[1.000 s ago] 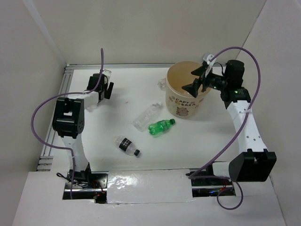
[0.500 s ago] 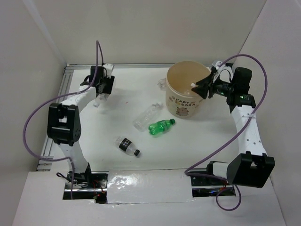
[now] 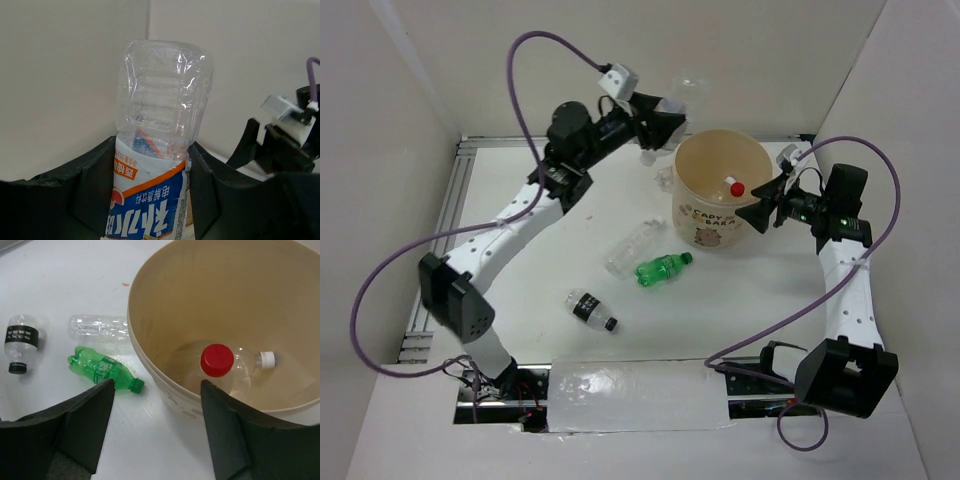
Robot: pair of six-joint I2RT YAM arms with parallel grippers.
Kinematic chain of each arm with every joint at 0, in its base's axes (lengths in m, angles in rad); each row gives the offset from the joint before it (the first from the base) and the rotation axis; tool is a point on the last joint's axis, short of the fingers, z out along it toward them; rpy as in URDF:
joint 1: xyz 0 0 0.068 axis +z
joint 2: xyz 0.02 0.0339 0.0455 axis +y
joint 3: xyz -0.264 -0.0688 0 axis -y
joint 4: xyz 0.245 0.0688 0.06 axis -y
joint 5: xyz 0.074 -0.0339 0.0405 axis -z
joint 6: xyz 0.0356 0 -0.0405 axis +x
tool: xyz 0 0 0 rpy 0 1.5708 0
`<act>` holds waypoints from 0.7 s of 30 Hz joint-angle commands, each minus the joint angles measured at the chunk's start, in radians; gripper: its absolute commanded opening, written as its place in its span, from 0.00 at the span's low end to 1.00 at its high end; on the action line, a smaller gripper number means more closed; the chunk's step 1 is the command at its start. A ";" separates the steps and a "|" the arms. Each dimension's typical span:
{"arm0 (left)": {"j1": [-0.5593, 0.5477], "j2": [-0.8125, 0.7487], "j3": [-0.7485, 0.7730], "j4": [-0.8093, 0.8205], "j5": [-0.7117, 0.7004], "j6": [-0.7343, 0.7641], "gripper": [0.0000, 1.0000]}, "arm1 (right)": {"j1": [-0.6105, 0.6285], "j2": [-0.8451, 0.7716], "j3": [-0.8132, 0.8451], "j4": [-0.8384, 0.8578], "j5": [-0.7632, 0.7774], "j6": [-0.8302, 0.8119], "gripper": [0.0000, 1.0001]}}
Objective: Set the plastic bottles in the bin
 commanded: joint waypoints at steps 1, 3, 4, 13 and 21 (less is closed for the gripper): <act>-0.068 0.168 0.123 0.159 0.055 -0.137 0.19 | -0.005 -0.054 0.003 -0.039 -0.033 -0.039 0.70; -0.106 0.240 0.206 0.157 0.067 -0.156 0.19 | -0.005 -0.063 0.003 -0.070 -0.044 -0.065 0.57; -0.119 0.275 0.276 0.141 0.067 -0.156 0.21 | -0.005 -0.063 0.003 -0.079 -0.056 -0.074 0.48; -0.151 0.411 0.364 0.095 0.002 -0.173 1.00 | -0.005 -0.098 0.033 -0.323 -0.156 -0.441 0.97; -0.131 0.183 0.225 0.012 -0.122 -0.076 1.00 | 0.284 -0.066 0.024 -0.409 -0.061 -0.729 0.99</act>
